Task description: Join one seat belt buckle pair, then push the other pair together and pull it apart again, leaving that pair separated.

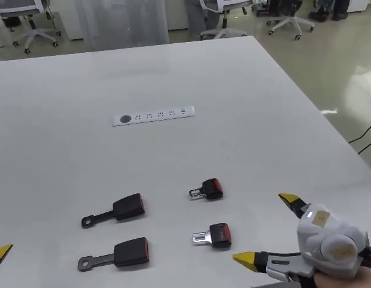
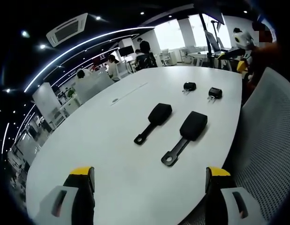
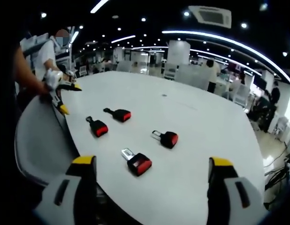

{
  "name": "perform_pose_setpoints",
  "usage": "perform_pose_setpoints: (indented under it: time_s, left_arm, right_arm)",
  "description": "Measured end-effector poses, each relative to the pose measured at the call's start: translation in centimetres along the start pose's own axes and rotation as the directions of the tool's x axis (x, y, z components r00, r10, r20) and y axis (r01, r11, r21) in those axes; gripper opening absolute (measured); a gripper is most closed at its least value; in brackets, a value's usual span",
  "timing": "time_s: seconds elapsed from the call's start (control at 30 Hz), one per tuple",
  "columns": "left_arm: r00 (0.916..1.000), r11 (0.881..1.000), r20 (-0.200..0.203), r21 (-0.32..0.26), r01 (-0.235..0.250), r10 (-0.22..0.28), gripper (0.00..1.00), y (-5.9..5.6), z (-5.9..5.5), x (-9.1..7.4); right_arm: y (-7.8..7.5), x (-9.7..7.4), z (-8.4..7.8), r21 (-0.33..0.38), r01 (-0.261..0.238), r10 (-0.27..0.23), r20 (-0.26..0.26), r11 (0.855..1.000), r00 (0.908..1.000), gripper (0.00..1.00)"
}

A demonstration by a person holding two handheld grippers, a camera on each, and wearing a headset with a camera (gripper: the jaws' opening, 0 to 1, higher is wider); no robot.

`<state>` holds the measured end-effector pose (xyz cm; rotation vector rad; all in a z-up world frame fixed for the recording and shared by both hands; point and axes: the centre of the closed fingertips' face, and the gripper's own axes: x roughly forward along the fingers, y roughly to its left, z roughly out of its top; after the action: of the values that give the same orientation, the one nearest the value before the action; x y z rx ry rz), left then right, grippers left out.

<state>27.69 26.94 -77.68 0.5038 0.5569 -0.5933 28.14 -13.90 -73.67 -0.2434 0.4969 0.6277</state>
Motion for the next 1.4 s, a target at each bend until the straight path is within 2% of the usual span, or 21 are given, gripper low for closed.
perform_pose_setpoints:
  time_s: [0.13,0.2,0.37,0.53,0.63,0.67,0.73,0.8,1.03,1.1,1.17,1.27,1.4]
  left_arm:
    - [1.0,1.0,0.003,-0.002,-0.001,0.001,1.0,0.0,0.1,0.0]
    - [1.0,1.0,0.003,-0.006,0.0,0.0,1.0,0.0,0.0,0.0]
    - [1.0,1.0,0.004,-0.01,-0.004,0.004,1.0,0.1,0.1,-0.1]
    - [0.9999,1.0,0.006,-0.019,-0.008,0.008,1.0,0.3,0.1,0.0]
    - [1.0,1.0,0.006,-0.018,-0.002,0.002,1.0,0.2,0.1,0.0]
    - [1.0,1.0,0.005,-0.018,-0.001,0.001,1.0,0.2,0.1,0.0]
    - [1.0,1.0,0.004,-0.018,0.002,-0.002,1.0,0.1,0.1,0.1]
    - [1.0,1.0,0.004,-0.021,0.003,-0.003,1.0,0.1,0.1,0.1]
    - [1.0,1.0,-0.002,-0.026,0.005,-0.005,1.0,0.2,-0.2,0.2]
    - [1.0,1.0,-0.002,-0.026,0.005,-0.005,1.0,0.2,-0.2,0.2]
    - [1.0,1.0,-0.003,-0.022,0.005,-0.005,1.0,0.2,-0.2,0.2]
    - [1.0,1.0,-0.002,-0.022,0.006,-0.006,1.0,0.2,-0.2,0.2]
    - [0.9999,0.999,-0.005,-0.034,0.01,-0.01,1.0,0.2,-0.4,0.2]
  right_arm:
    - [-0.2,0.4,-0.3,-0.008,0.014,-0.014,-0.013,1.0,0.9998,1.0]
    - [0.1,0.6,-0.4,-0.016,-0.002,0.002,-0.019,1.0,0.9998,1.0]
    - [0.4,1.1,-0.2,-0.033,-0.007,0.006,-0.023,0.999,0.9997,1.0]
    - [0.7,1.6,0.3,-0.056,-0.011,0.011,-0.009,0.998,0.9999,1.0]
    - [0.9,1.8,1.0,-0.092,-0.024,0.026,0.029,0.996,0.9992,1.0]
    - [1.4,1.9,1.1,-0.103,-0.048,0.051,0.033,0.994,0.9981,0.98]
    - [1.5,1.9,1.0,-0.136,-0.055,0.059,0.025,0.989,0.998,0.91]
    - [1.4,2.0,1.1,-0.15,-0.047,0.052,0.029,0.988,0.9983,0.9]
    - [0.4,2.3,0.4,-0.065,-0.042,0.042,-0.009,0.997,0.9991,0.87]
    - [0.3,2.4,0.2,-0.061,-0.04,0.039,-0.02,0.997,0.999,0.86]
    - [0.4,2.4,-0.5,-0.021,-0.048,0.047,-0.07,0.999,0.9965,0.85]
    - [0.4,2.5,0.0,-0.052,-0.053,0.05,-0.045,0.997,0.9977,0.81]
    - [0.4,2.7,-0.2,-0.049,-0.053,0.05,-0.059,0.997,0.997,0.83]
